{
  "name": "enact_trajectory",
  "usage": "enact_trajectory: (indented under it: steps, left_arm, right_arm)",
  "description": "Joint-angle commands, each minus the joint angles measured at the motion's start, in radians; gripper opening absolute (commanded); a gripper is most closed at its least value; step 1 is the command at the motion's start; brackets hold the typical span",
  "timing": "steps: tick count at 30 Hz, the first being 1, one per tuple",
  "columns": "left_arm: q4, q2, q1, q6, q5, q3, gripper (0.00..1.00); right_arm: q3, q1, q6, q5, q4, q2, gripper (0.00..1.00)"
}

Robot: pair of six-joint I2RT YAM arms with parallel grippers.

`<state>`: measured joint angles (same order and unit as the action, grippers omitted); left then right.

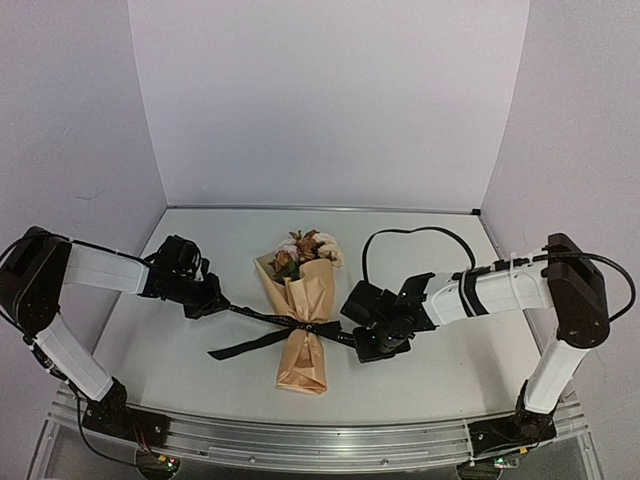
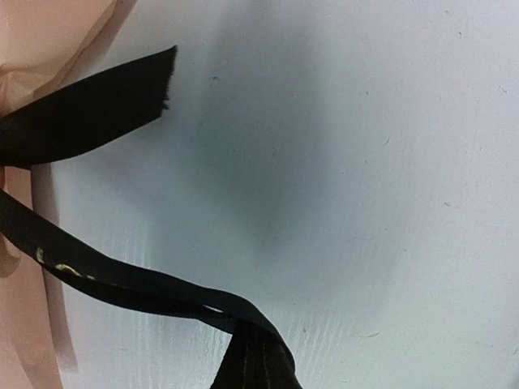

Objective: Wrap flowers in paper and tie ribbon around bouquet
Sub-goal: Tie the half-tied ribbon around the folded bouquet.

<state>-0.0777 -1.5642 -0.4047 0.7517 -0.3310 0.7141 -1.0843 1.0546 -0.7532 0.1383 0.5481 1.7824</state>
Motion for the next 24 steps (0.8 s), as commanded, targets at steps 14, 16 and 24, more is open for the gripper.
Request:
enact_trajectory:
  steps: [14,16,24]
  left_arm:
    - [0.034,0.026,0.174,0.053,-0.001,-0.068,0.00]
    - [0.040,0.031,0.189,0.055,-0.008,-0.074,0.00]
    - [0.035,0.031,0.215,0.058,-0.011,-0.073,0.00]
  right_arm:
    - [0.057,-0.088,-0.029,0.024,0.045,-0.025,0.00]
    - [0.059,-0.093,-0.030,0.030,0.048,-0.030,0.00]
    - [0.067,-0.115,-0.039,0.069,0.061,-0.058,0.00]
